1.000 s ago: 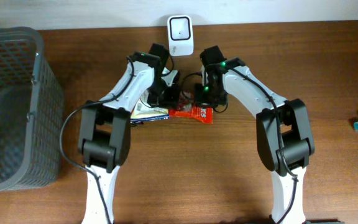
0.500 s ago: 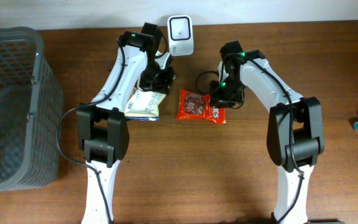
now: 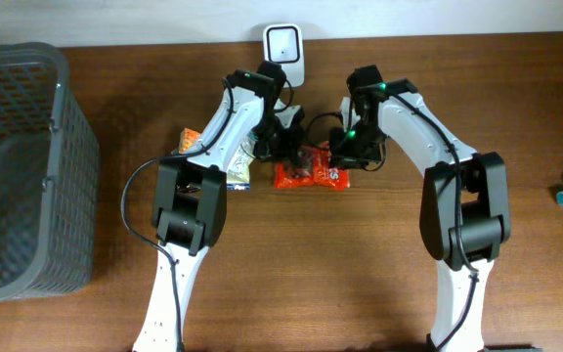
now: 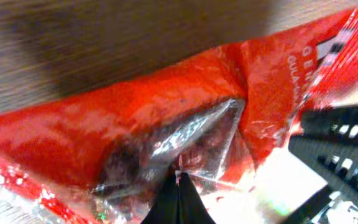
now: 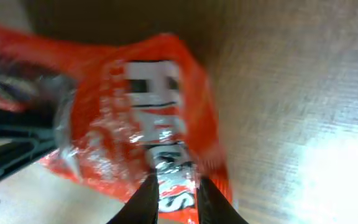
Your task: Scan the item barcode
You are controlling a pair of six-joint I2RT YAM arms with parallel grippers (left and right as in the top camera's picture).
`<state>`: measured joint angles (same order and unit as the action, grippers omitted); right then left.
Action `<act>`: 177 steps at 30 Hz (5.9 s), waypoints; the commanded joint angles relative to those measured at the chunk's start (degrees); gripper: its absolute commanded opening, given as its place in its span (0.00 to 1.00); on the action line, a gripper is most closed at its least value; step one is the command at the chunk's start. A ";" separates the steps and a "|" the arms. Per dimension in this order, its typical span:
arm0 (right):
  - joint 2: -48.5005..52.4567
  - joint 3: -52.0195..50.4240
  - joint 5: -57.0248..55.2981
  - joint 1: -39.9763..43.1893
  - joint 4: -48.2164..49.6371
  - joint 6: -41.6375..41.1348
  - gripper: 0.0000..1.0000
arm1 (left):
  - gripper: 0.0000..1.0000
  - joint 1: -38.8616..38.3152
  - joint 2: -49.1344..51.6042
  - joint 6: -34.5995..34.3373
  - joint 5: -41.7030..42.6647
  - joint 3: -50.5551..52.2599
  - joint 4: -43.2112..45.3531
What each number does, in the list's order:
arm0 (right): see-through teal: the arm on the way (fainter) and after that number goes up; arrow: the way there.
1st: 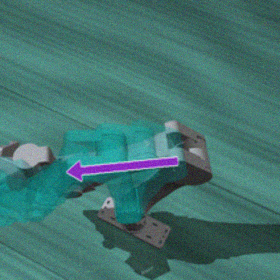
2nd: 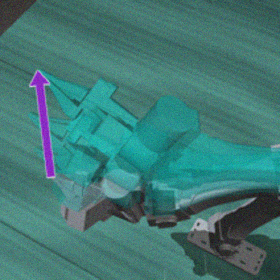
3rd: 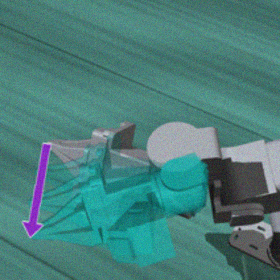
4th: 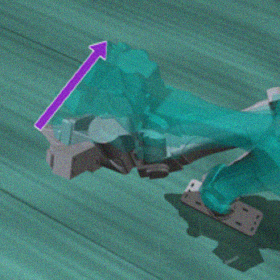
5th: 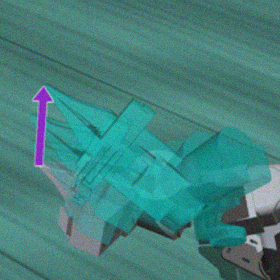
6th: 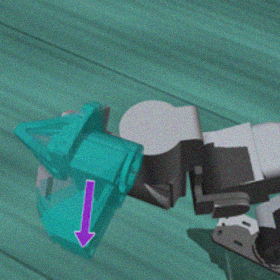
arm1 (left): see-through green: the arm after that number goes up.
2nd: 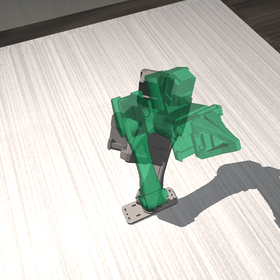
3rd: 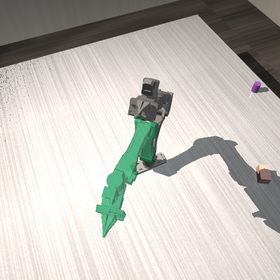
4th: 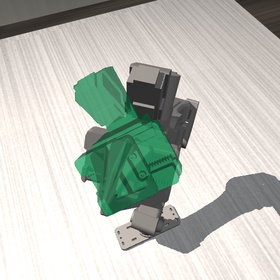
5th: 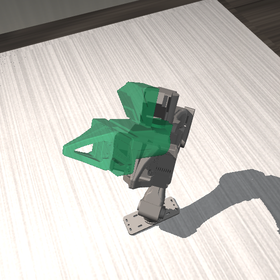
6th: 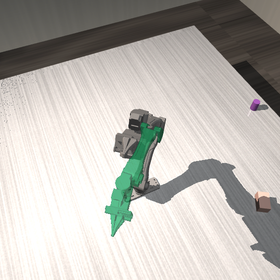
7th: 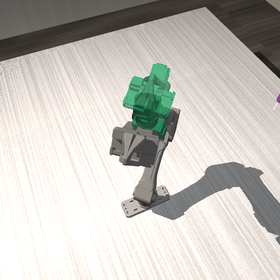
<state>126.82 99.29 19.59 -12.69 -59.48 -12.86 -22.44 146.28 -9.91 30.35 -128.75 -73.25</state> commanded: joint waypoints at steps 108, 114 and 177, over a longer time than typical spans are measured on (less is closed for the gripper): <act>-3.65 -2.91 -41.27 -17.92 13.90 51.01 0.94 | 0.99 15.37 2.12 -1.33 -20.33 -33.51 -22.86; -3.56 -7.50 -41.24 -16.06 20.39 50.99 0.79 | 0.99 15.37 2.12 -1.36 -20.33 -33.51 -22.86; -9.62 10.47 31.12 -4.66 -1.25 9.64 0.04 | 0.99 15.37 2.12 -1.36 -20.33 -33.51 -22.86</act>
<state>117.82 110.67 28.25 -21.34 -60.75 -5.50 -7.31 148.57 -11.55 10.41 -161.49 -96.20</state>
